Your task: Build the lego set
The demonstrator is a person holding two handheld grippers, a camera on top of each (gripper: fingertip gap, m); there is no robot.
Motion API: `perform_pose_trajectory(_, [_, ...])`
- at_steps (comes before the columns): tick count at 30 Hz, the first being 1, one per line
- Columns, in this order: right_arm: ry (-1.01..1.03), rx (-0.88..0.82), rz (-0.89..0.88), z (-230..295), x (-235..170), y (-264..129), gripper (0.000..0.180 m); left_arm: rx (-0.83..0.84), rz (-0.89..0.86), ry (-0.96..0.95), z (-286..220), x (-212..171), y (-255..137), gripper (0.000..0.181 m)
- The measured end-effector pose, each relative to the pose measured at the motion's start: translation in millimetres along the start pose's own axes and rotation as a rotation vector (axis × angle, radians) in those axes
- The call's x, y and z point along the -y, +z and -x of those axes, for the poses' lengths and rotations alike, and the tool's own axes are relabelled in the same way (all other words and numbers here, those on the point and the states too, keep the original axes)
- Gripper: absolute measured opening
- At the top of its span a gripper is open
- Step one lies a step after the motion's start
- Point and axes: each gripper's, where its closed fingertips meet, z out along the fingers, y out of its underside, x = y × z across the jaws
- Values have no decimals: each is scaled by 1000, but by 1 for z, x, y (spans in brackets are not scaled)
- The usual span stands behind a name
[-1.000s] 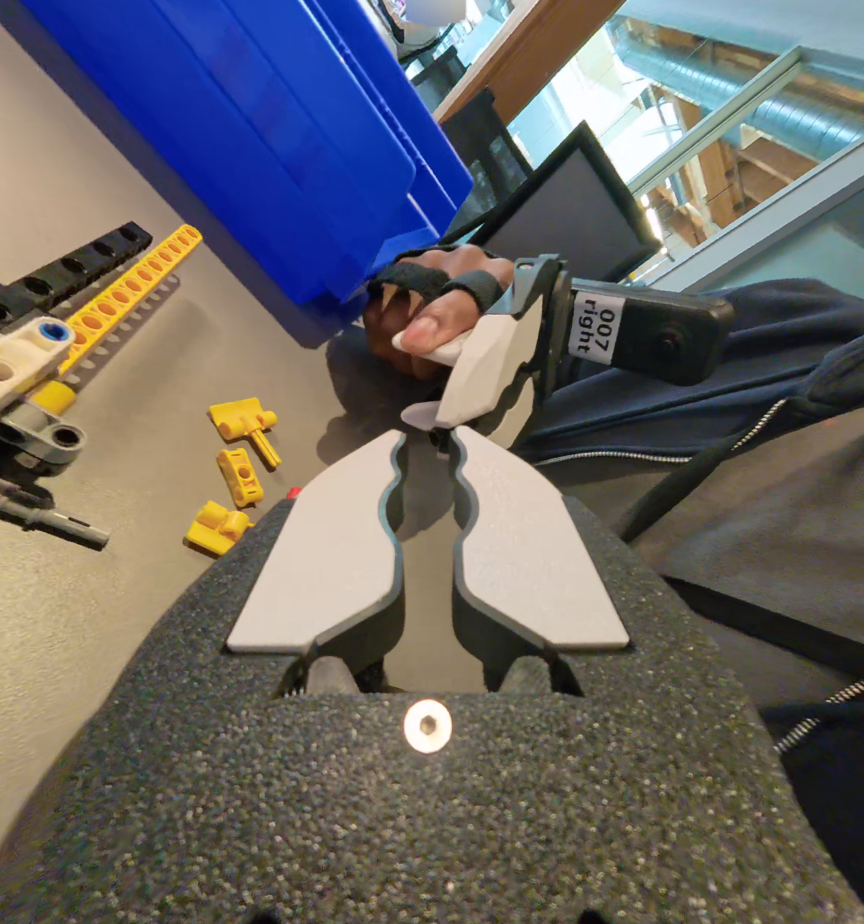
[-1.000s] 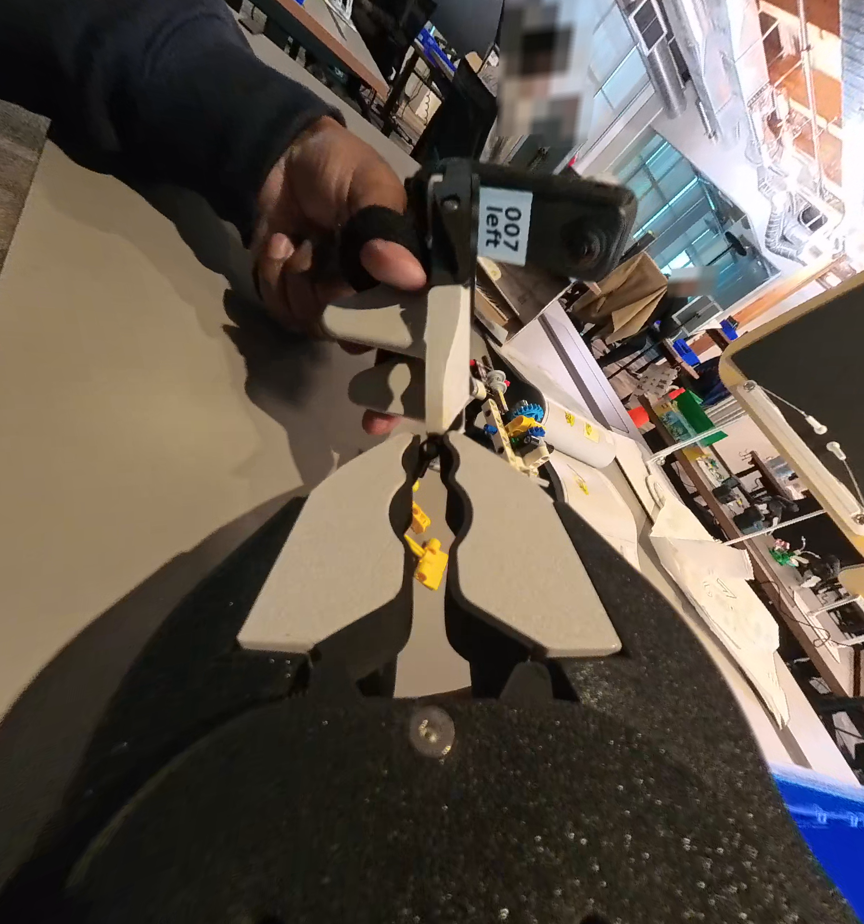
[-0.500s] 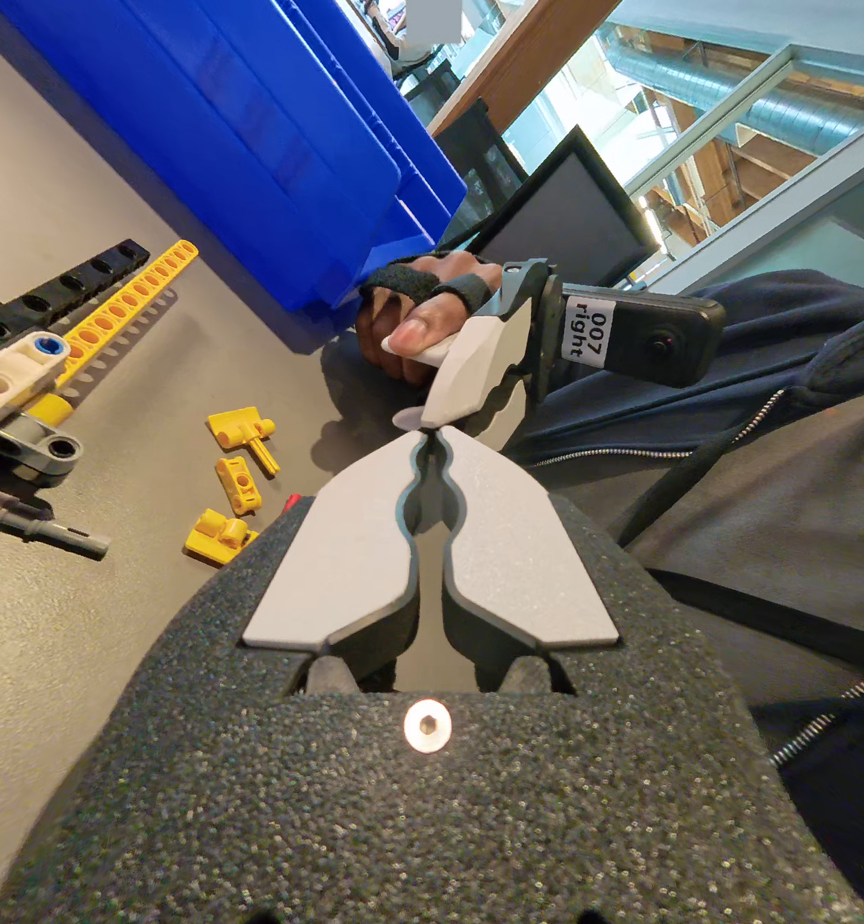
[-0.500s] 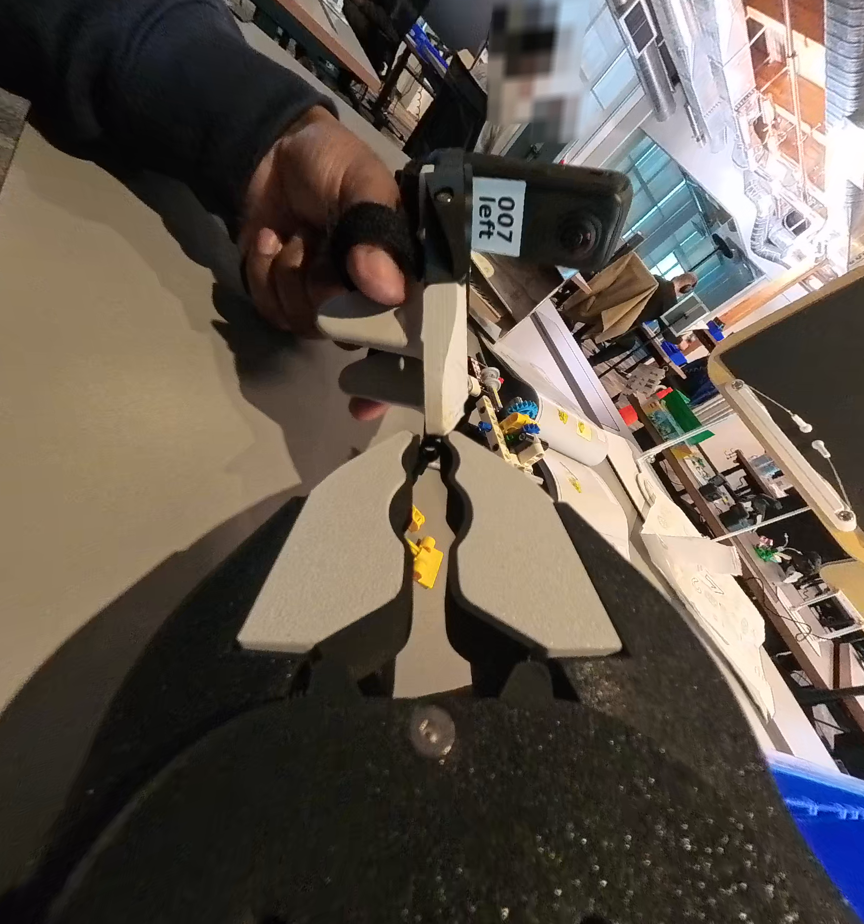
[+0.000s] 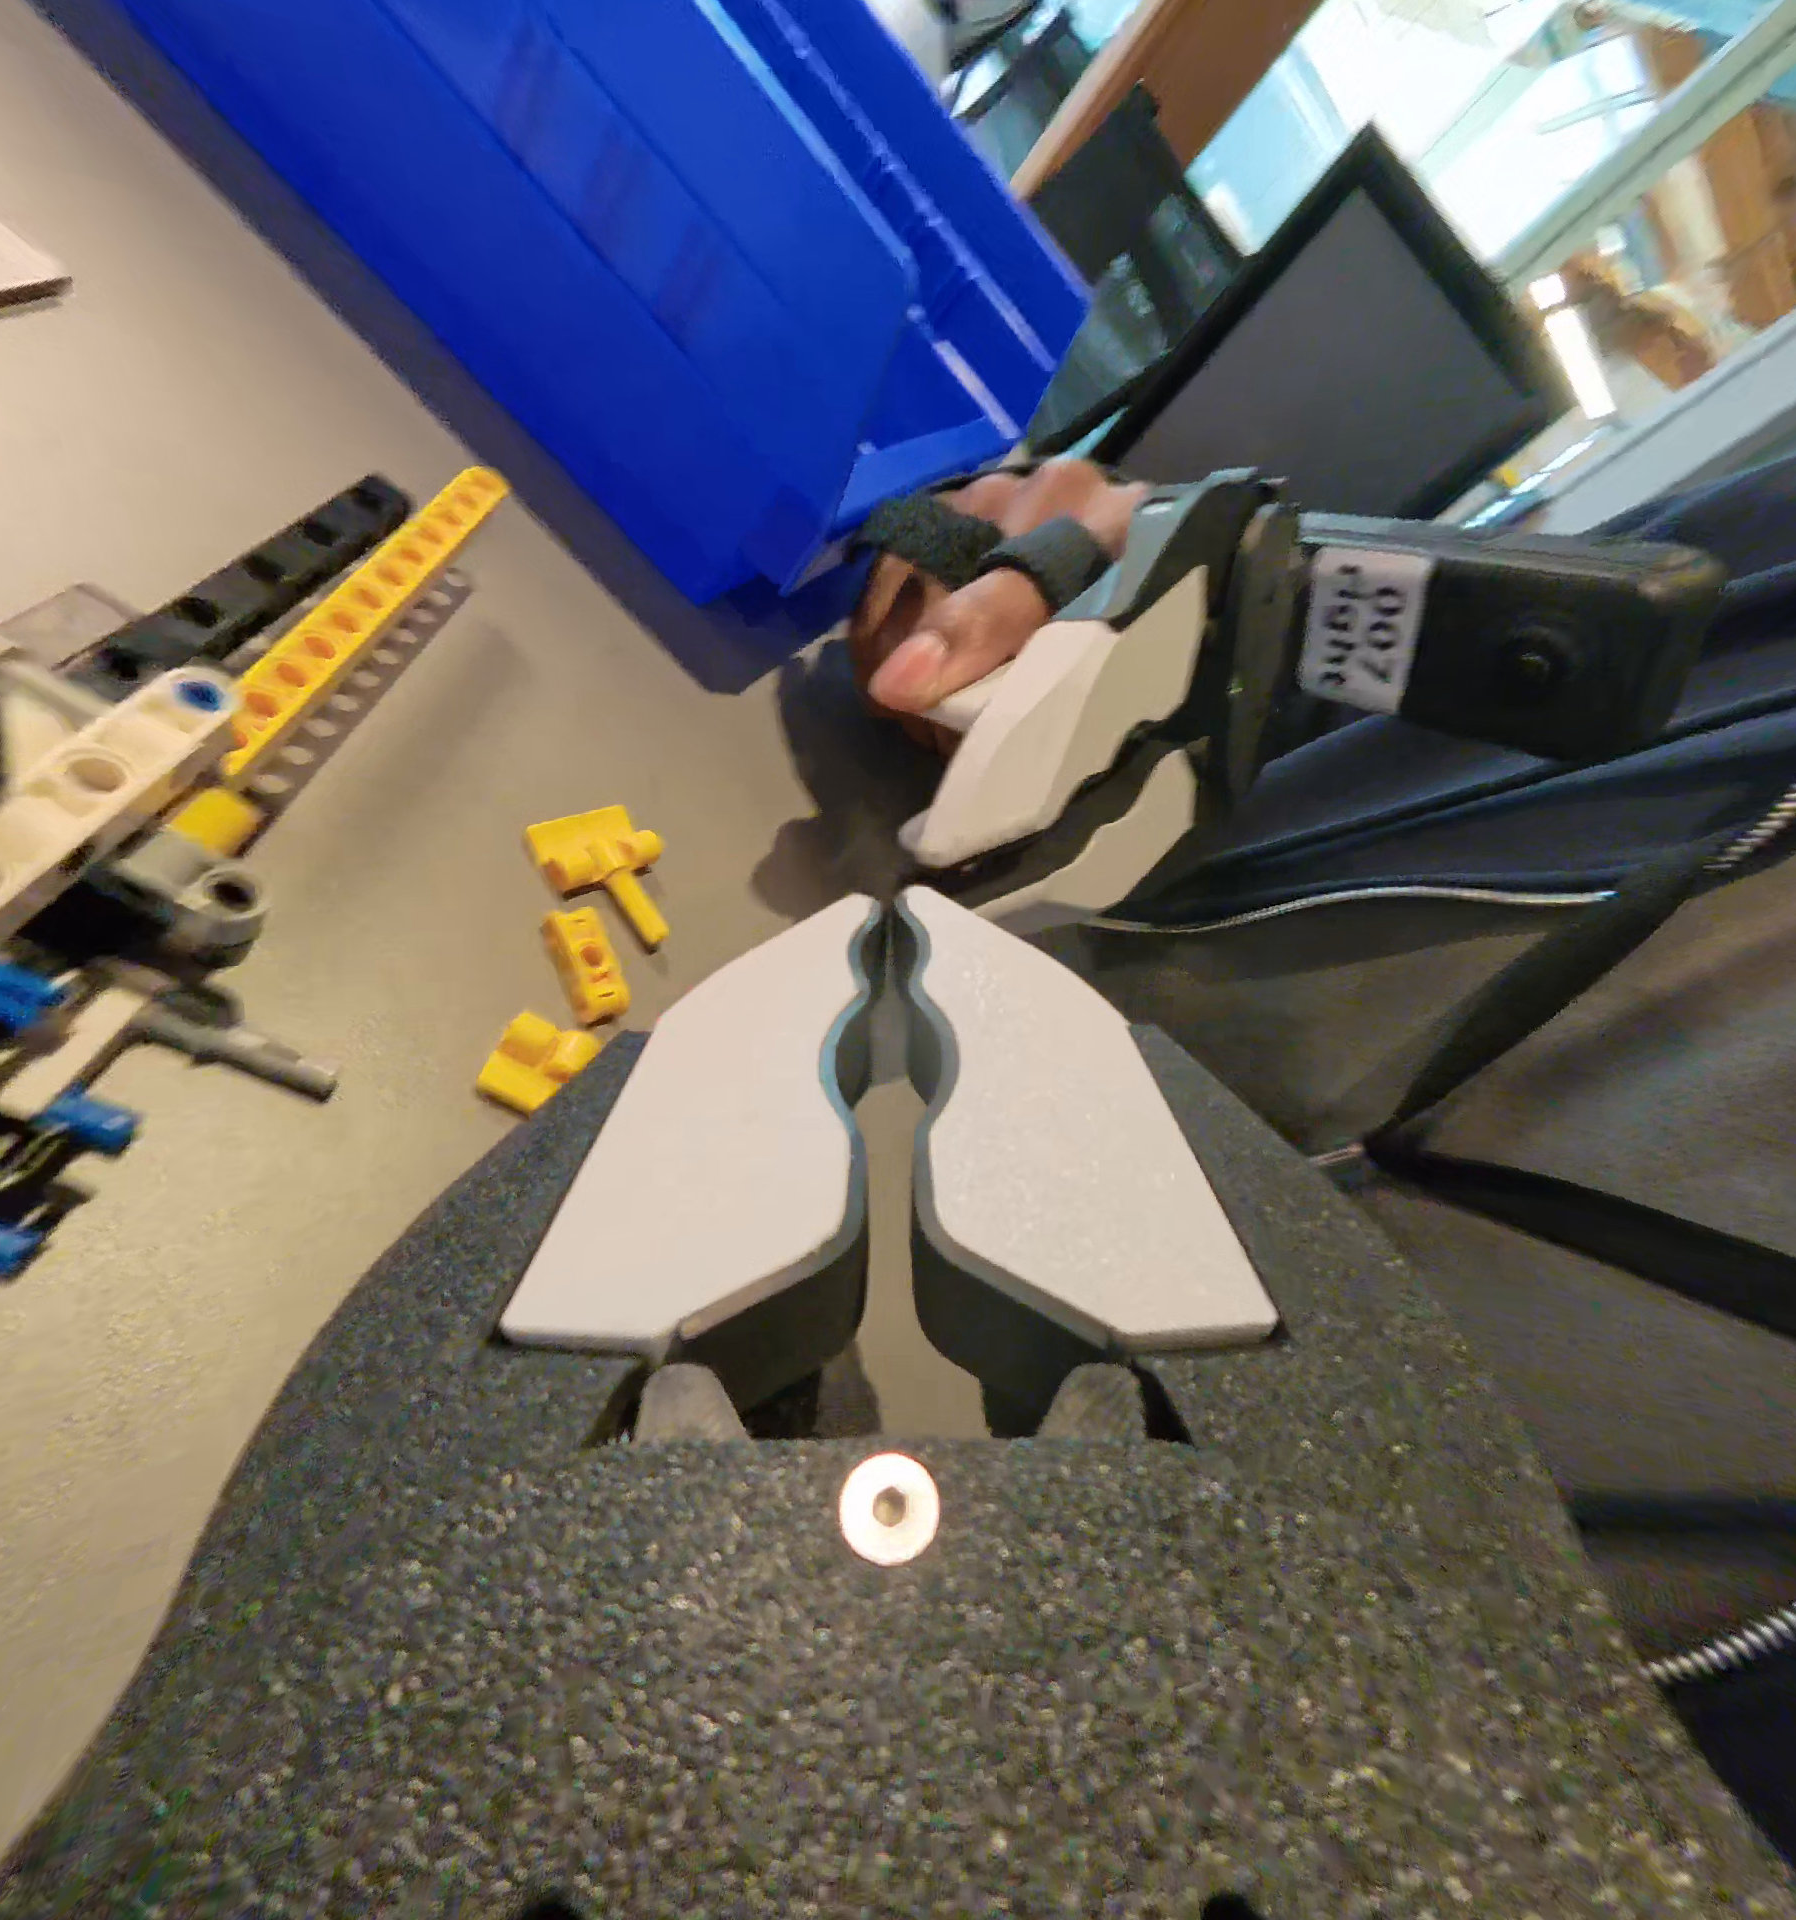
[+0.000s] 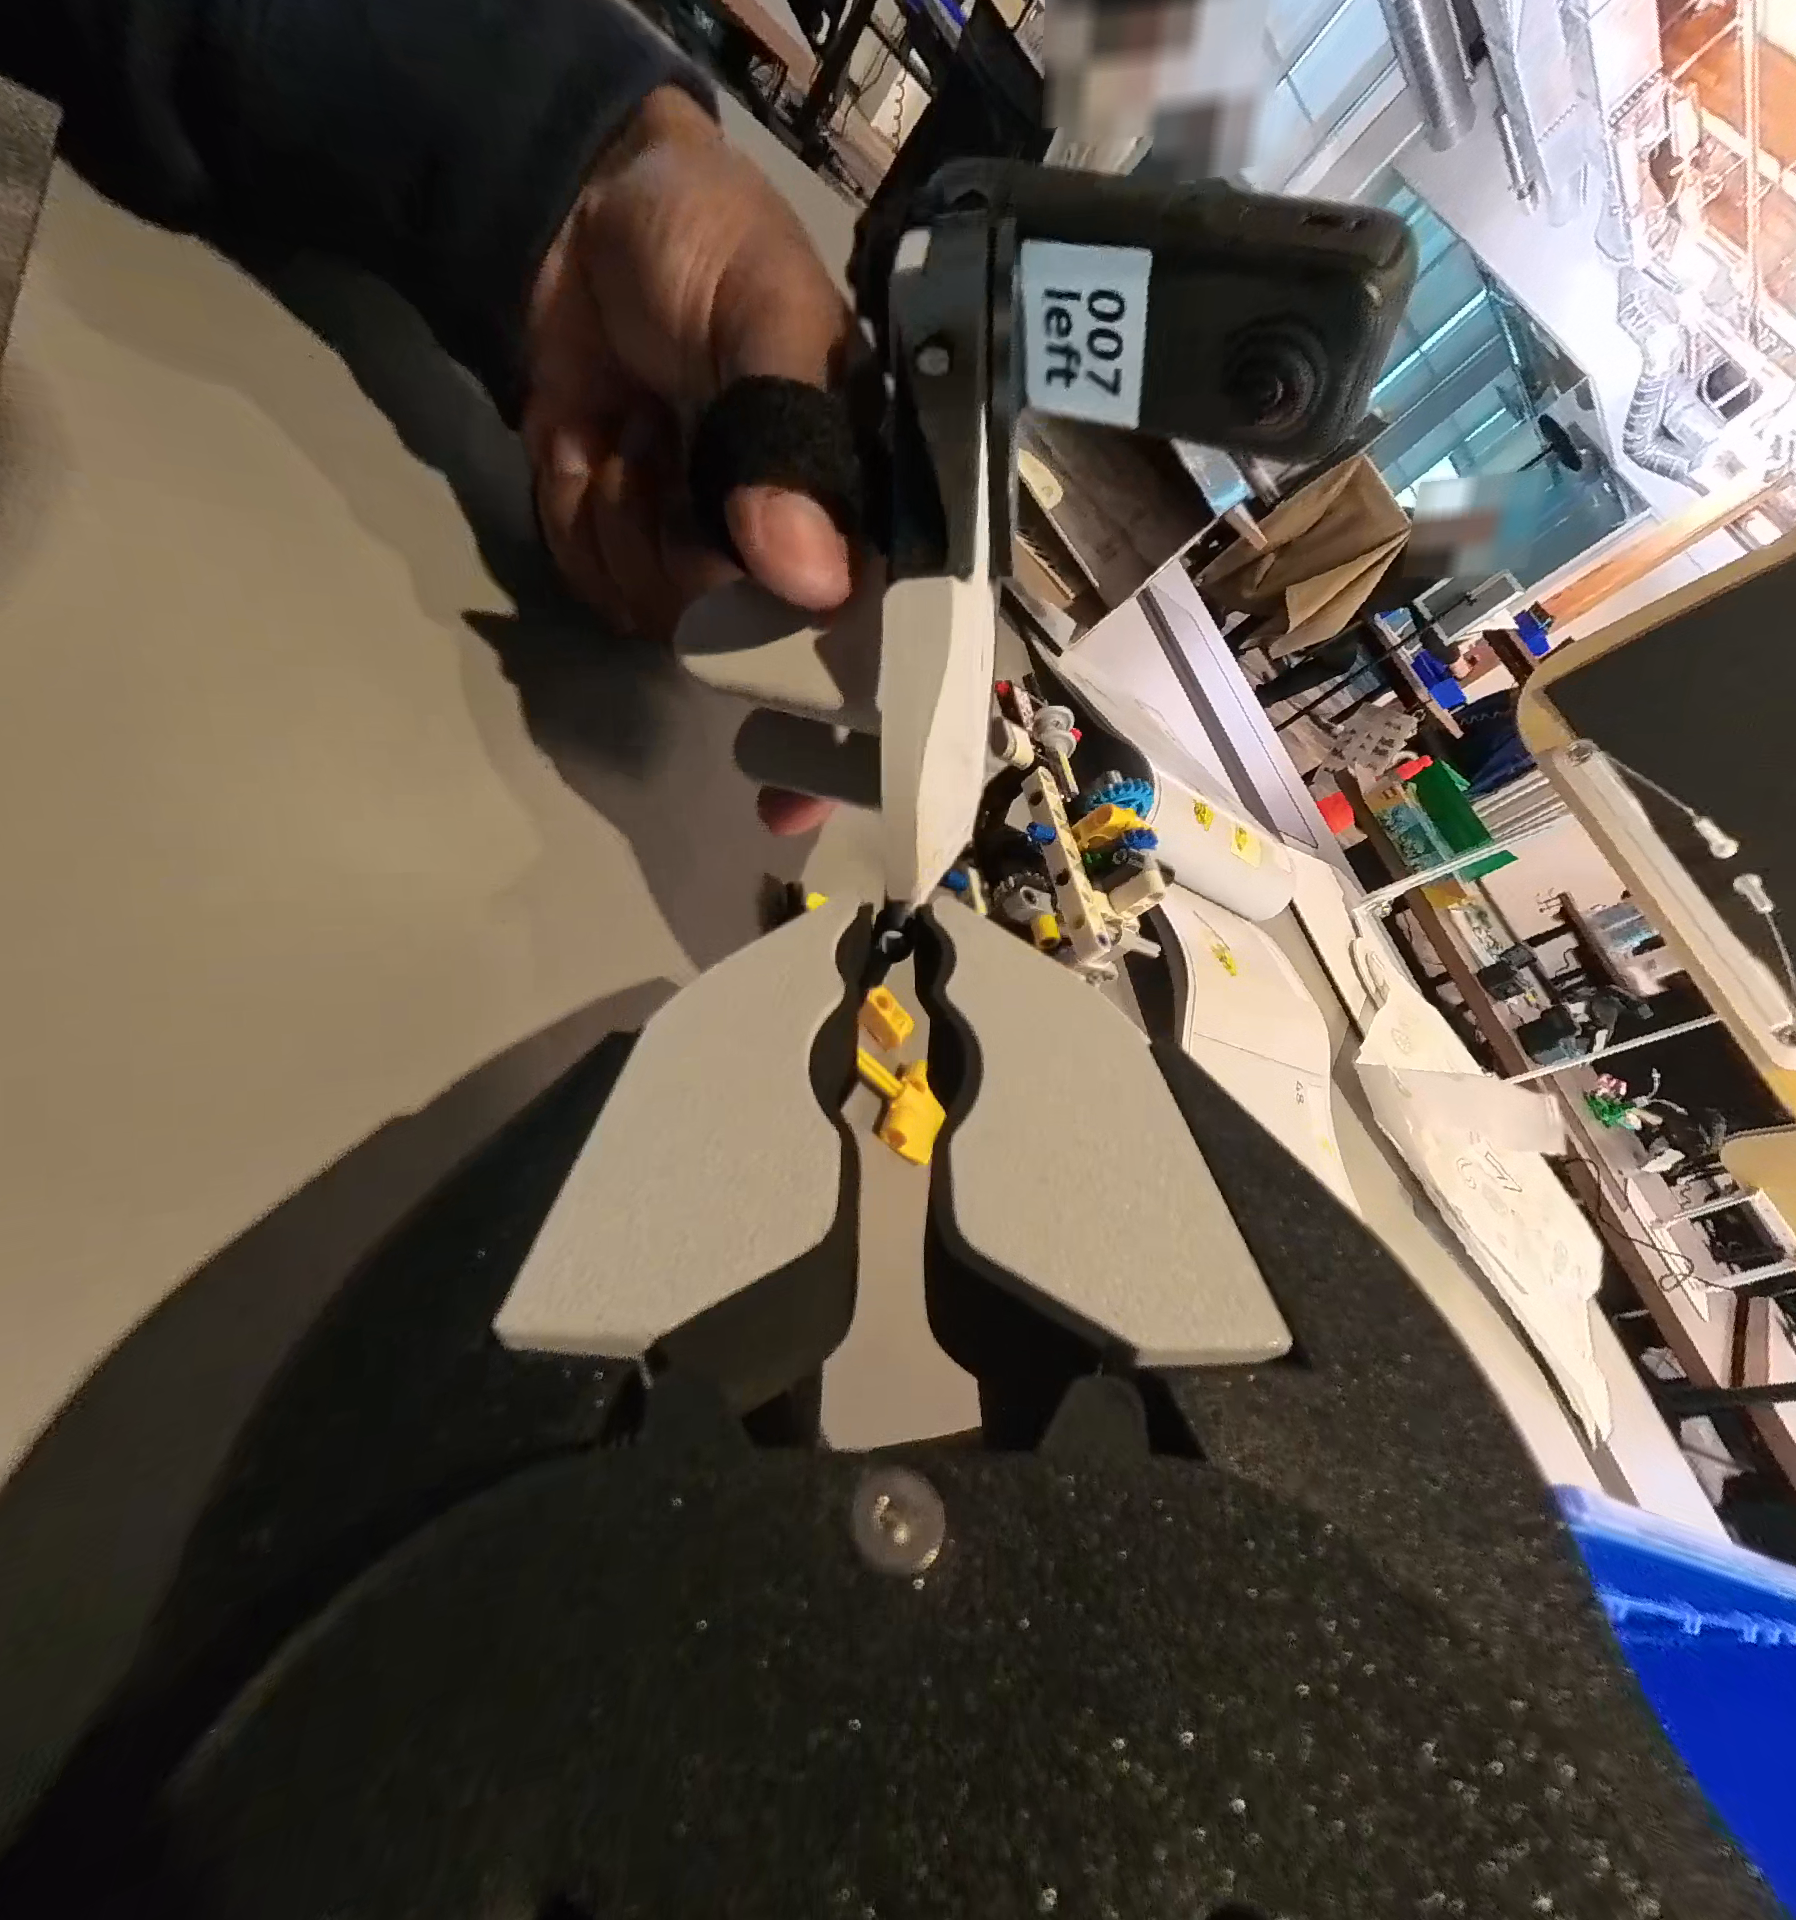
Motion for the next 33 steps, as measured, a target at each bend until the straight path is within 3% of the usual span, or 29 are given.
perform_pose_trajectory(3, [-17,18,31,2,-7,-1,7,103,52,26,15,-8,-8,11])
perform_pose_trajectory(10, [-37,62,153,10,-23,12,7,245,101,76,34,-18,-21,13])
perform_pose_trajectory(33, [141,205,216,22,-30,6,14,264,124,95,35,-25,-29,13])
